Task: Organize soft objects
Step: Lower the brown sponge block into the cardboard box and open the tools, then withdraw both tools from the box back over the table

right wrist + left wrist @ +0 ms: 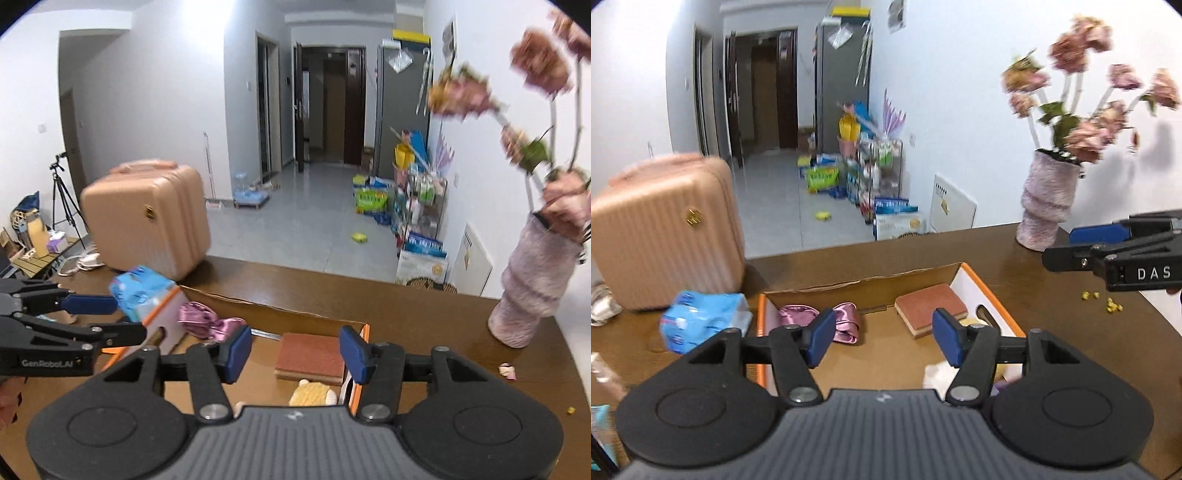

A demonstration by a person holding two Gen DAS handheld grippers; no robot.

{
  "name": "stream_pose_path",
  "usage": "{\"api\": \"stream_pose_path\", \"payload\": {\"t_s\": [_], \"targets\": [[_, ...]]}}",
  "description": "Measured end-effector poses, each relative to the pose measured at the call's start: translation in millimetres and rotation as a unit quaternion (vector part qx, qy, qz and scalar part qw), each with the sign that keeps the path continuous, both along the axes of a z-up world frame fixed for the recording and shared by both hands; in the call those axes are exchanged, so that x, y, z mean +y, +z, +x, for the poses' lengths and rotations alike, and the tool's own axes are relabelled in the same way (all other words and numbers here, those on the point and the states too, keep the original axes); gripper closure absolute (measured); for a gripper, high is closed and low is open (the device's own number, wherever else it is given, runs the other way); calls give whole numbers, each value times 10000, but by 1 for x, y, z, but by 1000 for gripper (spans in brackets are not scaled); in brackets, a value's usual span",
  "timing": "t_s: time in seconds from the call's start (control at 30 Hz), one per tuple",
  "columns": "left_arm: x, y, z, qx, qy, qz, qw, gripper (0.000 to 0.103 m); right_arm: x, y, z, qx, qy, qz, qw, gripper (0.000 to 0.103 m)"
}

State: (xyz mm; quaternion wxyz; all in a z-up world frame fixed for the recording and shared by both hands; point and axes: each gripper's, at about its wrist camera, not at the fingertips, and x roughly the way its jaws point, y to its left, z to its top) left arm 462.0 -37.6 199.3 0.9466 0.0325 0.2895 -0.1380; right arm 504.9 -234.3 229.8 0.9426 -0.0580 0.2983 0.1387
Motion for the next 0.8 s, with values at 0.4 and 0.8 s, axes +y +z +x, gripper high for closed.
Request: {"api": "stream_pose_path", "payload": {"t_s": [0.4,0.8], "targets": [[39,-5,-179,-644,-237,-40,9976,19,-7,-8,-172,-326,771,401,9957,38],[57,-127,-291,-1881,961,330,9769,4,-5,-122,-296,-1257,985,510,9859,25]]}}
